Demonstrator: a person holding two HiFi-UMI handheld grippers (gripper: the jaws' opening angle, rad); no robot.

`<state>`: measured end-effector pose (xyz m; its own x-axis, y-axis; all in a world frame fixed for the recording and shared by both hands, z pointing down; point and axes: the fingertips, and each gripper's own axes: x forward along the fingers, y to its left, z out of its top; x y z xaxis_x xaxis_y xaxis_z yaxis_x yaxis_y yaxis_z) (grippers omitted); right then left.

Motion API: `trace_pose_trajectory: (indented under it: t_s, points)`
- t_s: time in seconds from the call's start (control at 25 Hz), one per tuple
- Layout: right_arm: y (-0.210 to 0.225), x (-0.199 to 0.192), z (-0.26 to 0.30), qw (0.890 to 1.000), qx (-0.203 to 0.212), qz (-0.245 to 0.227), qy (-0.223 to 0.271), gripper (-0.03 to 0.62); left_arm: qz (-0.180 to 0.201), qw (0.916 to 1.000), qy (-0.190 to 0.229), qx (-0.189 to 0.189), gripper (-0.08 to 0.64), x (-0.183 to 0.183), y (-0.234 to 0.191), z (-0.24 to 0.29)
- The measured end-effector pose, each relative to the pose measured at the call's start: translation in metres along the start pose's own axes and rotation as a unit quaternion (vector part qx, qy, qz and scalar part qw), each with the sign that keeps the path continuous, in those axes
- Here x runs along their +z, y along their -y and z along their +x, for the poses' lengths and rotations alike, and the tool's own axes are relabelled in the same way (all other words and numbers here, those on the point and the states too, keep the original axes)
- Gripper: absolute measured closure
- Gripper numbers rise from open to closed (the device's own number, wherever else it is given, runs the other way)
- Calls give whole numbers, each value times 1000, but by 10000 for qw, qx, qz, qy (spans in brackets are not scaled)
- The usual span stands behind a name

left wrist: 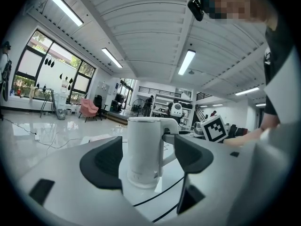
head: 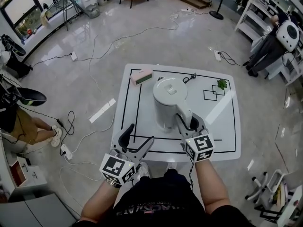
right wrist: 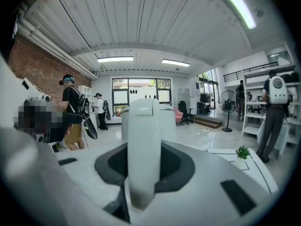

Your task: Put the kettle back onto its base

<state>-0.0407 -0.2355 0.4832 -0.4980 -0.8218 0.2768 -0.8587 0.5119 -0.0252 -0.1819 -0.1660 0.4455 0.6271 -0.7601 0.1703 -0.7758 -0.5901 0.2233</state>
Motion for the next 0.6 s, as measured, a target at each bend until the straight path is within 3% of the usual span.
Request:
trace_pose_trajectory:
  t_s: [0.6]
  points:
    - [-11,-9,-10,9986,-194,34,489,483,22,9995,-185,-263,219,-7,-5,-4]
